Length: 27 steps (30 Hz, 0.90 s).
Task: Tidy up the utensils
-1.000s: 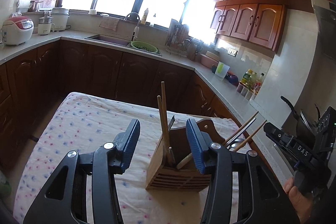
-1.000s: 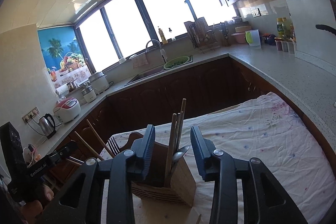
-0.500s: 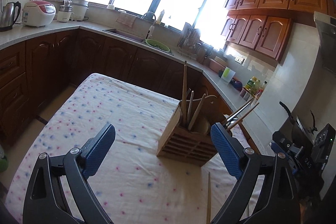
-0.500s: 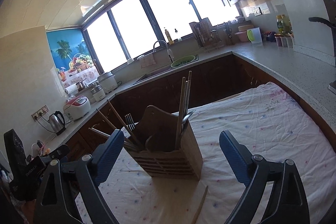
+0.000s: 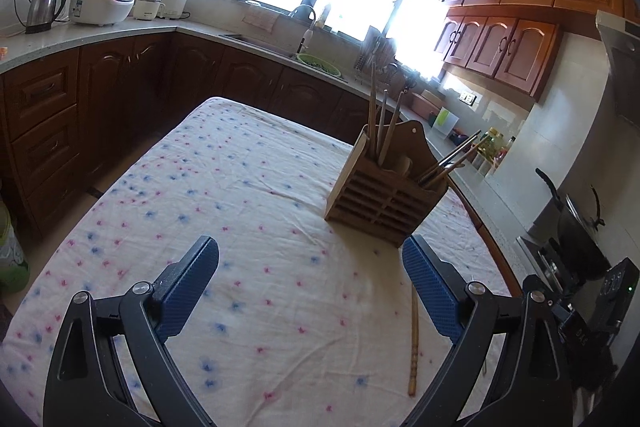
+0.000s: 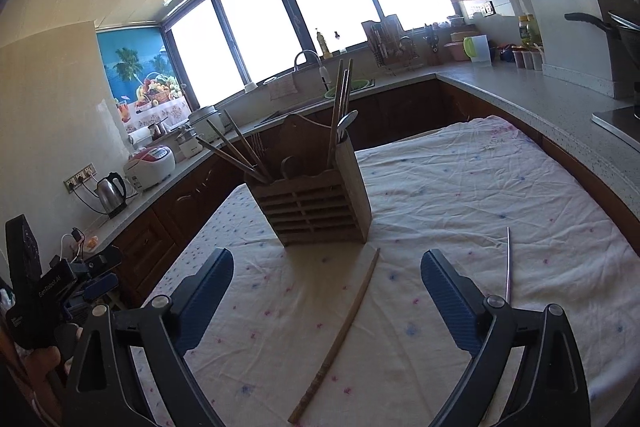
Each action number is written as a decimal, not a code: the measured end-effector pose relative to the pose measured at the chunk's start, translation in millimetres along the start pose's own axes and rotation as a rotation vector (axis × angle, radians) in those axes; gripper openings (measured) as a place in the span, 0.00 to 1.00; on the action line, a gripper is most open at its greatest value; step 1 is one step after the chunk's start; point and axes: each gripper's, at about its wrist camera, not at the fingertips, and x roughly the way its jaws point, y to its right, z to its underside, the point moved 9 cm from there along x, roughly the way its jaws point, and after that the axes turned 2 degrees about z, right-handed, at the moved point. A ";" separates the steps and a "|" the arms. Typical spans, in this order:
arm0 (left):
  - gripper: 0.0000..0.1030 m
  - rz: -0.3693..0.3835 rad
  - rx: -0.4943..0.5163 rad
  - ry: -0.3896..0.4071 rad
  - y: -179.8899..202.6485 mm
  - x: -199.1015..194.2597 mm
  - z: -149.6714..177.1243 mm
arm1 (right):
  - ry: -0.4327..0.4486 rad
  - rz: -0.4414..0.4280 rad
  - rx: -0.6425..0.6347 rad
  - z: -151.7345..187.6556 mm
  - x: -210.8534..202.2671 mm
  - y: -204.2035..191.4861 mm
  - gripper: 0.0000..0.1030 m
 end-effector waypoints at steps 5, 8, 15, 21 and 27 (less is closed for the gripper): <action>0.92 -0.020 0.055 -0.003 6.9 -18.0 13.1 | -0.008 0.002 -0.027 8.2 -16.3 -4.1 0.93; 0.97 -0.017 0.089 0.035 14.5 -36.2 11.4 | 0.044 0.008 -0.066 -2.4 -40.1 -13.1 0.94; 1.00 -0.096 0.214 0.197 24.6 -79.6 34.8 | 0.277 0.081 -0.185 8.8 -107.7 -29.0 1.00; 1.00 -0.165 0.346 0.260 31.3 -95.9 60.2 | 0.313 0.114 -0.221 37.1 -119.3 -27.5 1.00; 1.00 -0.197 0.354 0.234 23.5 -93.8 75.8 | 0.311 0.140 -0.249 50.1 -127.7 -26.0 1.00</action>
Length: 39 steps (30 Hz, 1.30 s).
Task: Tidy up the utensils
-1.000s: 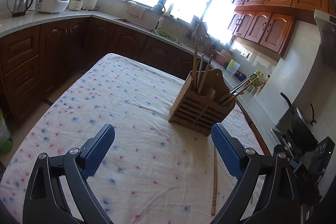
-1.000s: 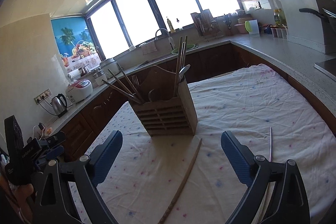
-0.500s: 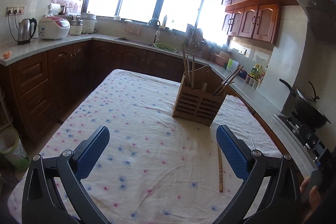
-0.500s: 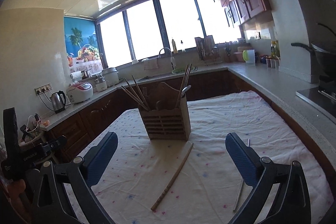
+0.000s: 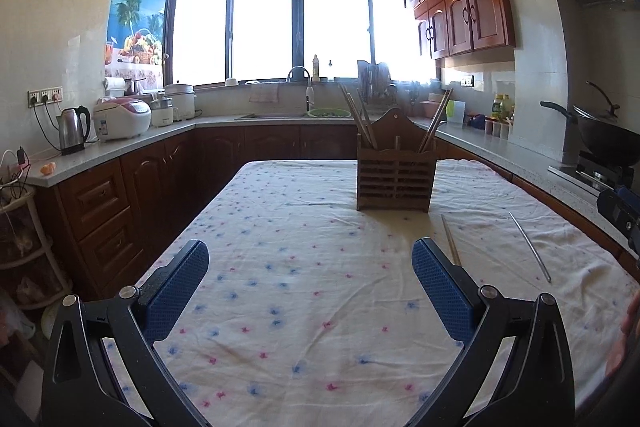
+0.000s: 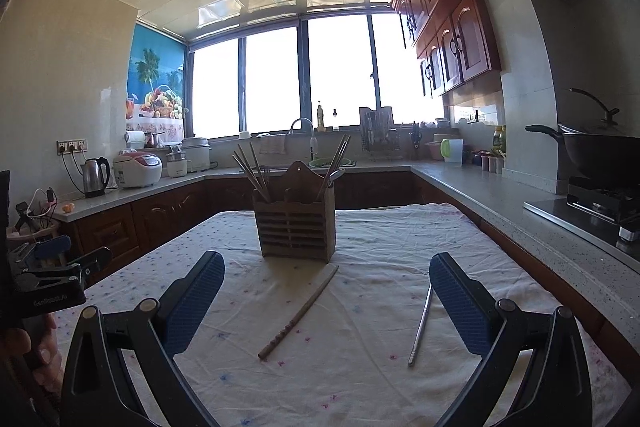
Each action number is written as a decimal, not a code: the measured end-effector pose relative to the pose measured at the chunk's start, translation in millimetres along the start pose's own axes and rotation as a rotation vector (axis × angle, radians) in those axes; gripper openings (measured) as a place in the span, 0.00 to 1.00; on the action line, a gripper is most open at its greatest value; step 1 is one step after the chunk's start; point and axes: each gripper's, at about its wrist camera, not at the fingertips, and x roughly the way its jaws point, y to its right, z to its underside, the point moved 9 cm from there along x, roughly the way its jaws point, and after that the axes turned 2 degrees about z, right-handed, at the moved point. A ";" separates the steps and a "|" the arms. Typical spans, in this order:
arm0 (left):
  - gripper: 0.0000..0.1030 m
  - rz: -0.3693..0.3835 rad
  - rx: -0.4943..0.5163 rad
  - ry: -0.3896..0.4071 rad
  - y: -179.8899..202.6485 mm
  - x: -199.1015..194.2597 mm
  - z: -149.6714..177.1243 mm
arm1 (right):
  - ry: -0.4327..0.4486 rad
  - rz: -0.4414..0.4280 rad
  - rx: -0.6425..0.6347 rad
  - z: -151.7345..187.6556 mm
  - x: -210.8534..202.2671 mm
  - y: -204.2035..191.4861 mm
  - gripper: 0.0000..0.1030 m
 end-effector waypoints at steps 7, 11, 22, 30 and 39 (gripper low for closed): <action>1.00 -0.025 0.007 -0.019 0.6 1.2 12.0 | -0.033 0.020 -0.033 15.5 -1.8 0.6 1.00; 1.00 -0.034 0.006 -0.030 0.9 2.0 16.6 | -0.058 0.023 -0.044 24.9 -0.6 0.7 1.00; 1.00 -0.054 0.018 -0.039 3.0 4.3 26.1 | -0.059 0.027 -0.041 38.7 -1.7 3.4 1.00; 1.00 -0.050 0.022 -0.045 5.5 6.8 27.8 | -0.057 0.026 -0.044 39.6 -0.5 1.9 1.00; 1.00 -0.047 0.035 -0.035 10.1 6.2 25.2 | -0.055 0.027 -0.025 38.9 -2.3 2.7 1.00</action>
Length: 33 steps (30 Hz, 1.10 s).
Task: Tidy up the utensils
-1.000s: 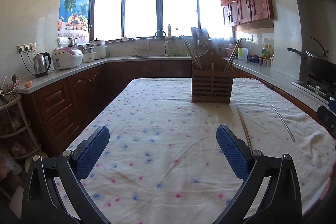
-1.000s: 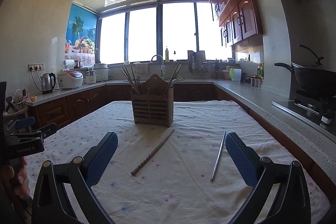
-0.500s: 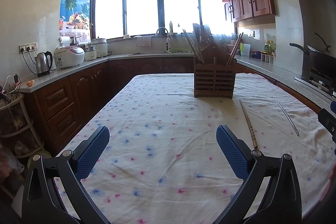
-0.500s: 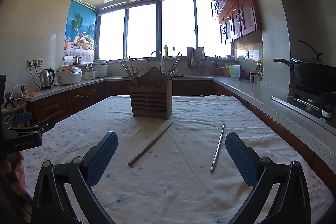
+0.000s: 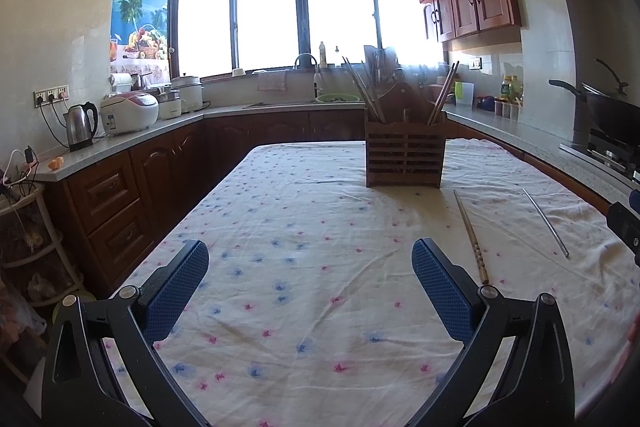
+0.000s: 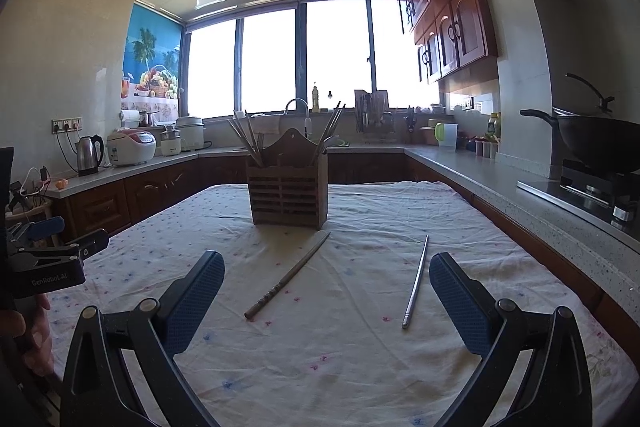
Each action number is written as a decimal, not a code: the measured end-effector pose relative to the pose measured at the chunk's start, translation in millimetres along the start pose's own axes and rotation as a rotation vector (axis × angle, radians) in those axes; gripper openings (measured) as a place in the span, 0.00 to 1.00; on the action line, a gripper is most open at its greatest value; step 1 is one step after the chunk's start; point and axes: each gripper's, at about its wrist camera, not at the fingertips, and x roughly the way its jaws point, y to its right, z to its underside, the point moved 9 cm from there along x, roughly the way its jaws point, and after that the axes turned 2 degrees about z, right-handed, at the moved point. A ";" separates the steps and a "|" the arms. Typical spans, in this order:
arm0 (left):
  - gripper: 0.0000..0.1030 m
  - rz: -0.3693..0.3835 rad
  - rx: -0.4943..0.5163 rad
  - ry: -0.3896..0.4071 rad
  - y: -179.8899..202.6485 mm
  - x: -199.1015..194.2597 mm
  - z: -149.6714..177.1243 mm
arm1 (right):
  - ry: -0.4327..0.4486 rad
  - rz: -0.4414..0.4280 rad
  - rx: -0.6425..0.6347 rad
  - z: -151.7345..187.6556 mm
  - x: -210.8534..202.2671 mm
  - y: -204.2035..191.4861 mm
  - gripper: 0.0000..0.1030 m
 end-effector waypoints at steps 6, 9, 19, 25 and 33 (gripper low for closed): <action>1.00 0.002 0.001 -0.004 2.3 -0.3 -0.4 | -0.006 -0.002 0.010 0.1 1.4 2.4 1.00; 1.00 0.007 0.003 -0.008 3.7 0.5 -0.8 | -0.004 -0.003 0.014 -0.2 1.2 2.9 1.00; 1.00 0.023 0.017 -0.010 8.1 2.6 -1.5 | 0.000 -0.004 0.013 -0.6 0.4 2.5 1.00; 1.00 0.025 0.030 -0.002 10.9 0.0 -2.1 | 0.000 -0.004 0.013 -0.6 0.2 2.3 1.00; 1.00 0.025 0.031 -0.003 11.8 -0.3 -1.8 | -0.002 -0.005 0.013 -0.6 0.0 1.9 1.00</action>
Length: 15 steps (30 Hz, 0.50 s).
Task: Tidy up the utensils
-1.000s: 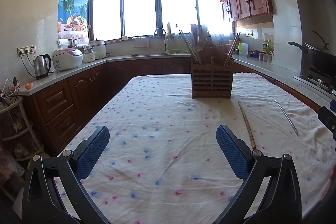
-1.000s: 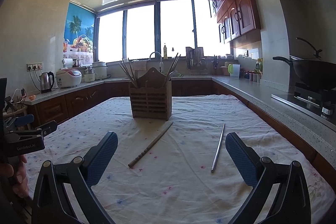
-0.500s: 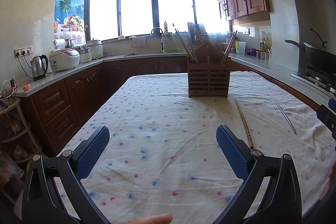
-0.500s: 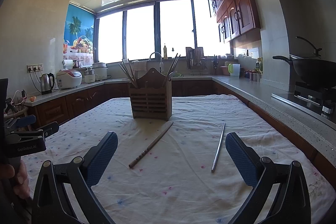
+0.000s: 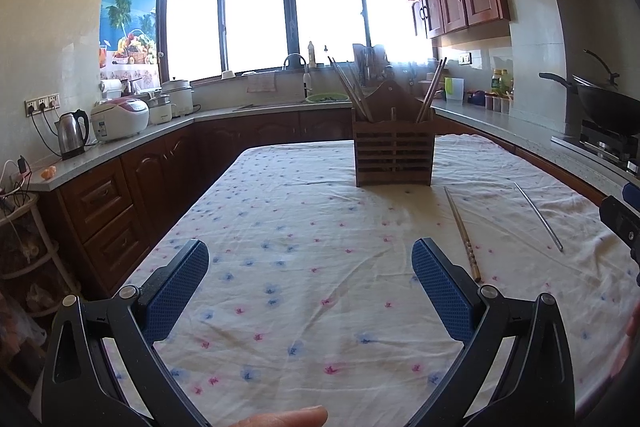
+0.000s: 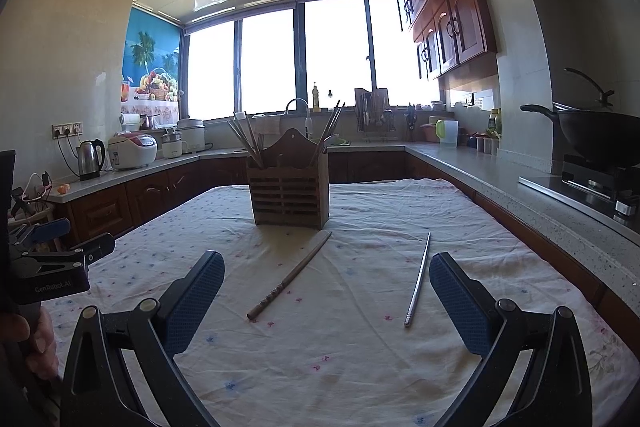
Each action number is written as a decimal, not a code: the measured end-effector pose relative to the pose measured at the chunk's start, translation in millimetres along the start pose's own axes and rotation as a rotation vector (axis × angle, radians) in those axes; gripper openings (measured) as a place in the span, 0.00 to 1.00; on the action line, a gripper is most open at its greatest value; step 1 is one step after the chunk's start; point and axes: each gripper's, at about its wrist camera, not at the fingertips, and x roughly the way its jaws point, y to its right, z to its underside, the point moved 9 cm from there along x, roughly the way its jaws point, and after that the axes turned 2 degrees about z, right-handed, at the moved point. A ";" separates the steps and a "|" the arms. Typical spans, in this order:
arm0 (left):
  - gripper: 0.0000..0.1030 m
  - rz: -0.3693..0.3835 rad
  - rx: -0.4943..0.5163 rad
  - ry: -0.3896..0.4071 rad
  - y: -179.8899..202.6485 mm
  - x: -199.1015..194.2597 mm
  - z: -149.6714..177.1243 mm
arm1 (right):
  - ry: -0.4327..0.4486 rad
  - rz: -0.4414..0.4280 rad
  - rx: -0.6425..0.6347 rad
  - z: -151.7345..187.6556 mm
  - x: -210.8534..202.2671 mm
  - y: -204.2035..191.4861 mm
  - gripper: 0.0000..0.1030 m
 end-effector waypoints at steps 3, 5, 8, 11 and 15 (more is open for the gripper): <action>1.00 0.000 0.001 -0.002 0.4 0.5 0.2 | 0.000 -0.001 0.000 0.1 0.1 0.0 1.00; 1.00 0.003 0.000 -0.003 1.0 0.4 0.3 | -0.001 0.000 -0.001 0.2 -0.2 -0.2 1.00; 1.00 0.003 0.002 -0.001 0.6 1.1 0.0 | -0.001 0.000 0.000 0.0 -0.5 -0.5 1.00; 1.00 -0.001 0.002 0.002 -0.4 1.7 -0.6 | 0.001 -0.002 -0.001 -0.4 -0.7 -1.4 1.00; 1.00 0.003 0.002 -0.008 -0.2 4.0 0.5 | 0.001 -0.005 -0.002 -0.8 -0.6 -3.0 1.00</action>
